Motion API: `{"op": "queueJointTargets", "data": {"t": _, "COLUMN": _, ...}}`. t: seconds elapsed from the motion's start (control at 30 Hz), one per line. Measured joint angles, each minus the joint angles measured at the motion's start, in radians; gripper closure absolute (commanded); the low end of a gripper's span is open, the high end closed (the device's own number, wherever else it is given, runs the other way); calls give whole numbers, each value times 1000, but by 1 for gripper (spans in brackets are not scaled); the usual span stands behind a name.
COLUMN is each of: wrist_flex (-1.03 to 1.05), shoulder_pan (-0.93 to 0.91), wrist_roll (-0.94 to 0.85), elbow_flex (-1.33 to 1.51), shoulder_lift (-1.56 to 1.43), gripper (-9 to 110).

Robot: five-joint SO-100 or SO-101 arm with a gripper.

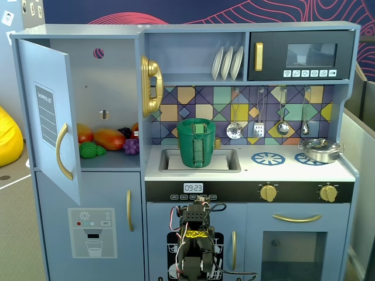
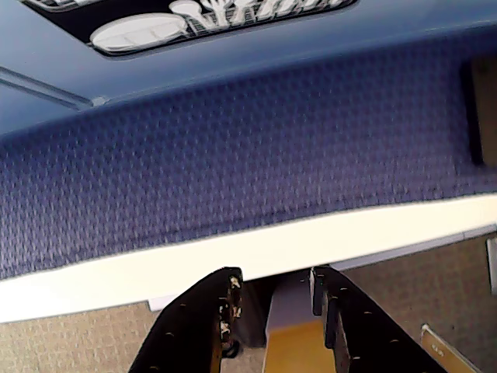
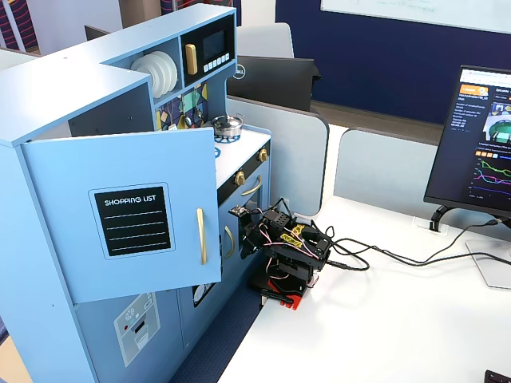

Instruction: Pick up the lid from the counter and put it on the green recipient

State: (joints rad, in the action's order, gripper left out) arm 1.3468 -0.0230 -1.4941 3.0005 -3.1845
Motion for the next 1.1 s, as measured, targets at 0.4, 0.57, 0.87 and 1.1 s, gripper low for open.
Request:
{"op": "queueJointTargets", "data": {"t": 0.4, "wrist_flex": 0, "shoulder_pan": 2, "wrist_roll": -12, "elbow_flex": 0, "shoulder_lift": 0, "gripper": 100}}
{"op": "queueJointTargets", "data": {"t": 0.57, "wrist_flex": 0, "shoulder_pan": 2, "wrist_roll": -12, "elbow_flex": 0, "shoulder_lift": 0, "gripper": 100}}
{"op": "queueJointTargets", "data": {"t": 0.87, "wrist_flex": 0, "shoulder_pan": 2, "wrist_roll": -12, "elbow_flex": 0, "shoulder_lift": 0, "gripper": 100}}
{"op": "queueJointTargets", "data": {"t": 1.1, "wrist_flex": 0, "shoulder_pan": 2, "wrist_roll": -12, "elbow_flex": 0, "shoulder_lift": 0, "gripper": 100}}
